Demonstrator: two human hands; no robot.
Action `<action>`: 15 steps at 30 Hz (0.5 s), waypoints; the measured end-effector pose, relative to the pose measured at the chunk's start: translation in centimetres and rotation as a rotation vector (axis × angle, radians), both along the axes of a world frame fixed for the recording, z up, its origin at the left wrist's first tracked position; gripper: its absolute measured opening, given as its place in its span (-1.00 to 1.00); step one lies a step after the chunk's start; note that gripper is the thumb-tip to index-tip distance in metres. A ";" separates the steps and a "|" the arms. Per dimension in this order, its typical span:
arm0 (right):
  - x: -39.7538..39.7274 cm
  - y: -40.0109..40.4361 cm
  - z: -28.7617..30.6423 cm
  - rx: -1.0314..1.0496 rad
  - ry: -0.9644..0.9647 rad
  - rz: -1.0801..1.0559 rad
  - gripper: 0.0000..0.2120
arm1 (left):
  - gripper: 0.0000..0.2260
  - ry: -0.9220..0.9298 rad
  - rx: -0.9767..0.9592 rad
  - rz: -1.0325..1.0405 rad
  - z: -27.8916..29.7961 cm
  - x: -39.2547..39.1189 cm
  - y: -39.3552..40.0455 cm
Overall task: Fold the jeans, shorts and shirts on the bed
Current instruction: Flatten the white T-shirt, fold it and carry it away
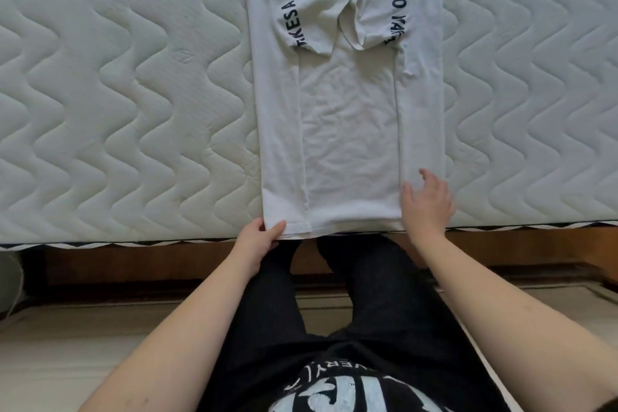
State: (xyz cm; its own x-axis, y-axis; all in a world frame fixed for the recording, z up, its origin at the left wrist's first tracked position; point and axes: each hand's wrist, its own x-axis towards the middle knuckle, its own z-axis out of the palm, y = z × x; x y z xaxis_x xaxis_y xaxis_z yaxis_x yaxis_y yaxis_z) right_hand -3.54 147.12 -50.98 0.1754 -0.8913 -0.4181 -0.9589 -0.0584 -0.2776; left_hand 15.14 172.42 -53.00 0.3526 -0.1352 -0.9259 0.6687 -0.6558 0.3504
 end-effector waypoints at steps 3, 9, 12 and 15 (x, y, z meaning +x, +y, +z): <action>-2.5 -3.3 -0.3 0.137 0.110 -0.200 -0.44 | -0.83 0.022 -0.013 0.091 0.2 0.1 -0.7; -5.9 -5.5 -0.6 0.509 0.102 -0.183 -0.48 | -0.80 0.016 -0.017 0.139 1.5 -0.1 -1.4; -6.8 -5.1 0.0 0.571 0.145 -0.061 -0.62 | -0.76 -0.018 -0.002 0.123 2.3 -0.1 -0.9; -7.4 -4.2 1.1 0.584 0.072 -0.046 -0.67 | -0.75 -0.042 -0.024 0.099 3.3 -0.1 -0.7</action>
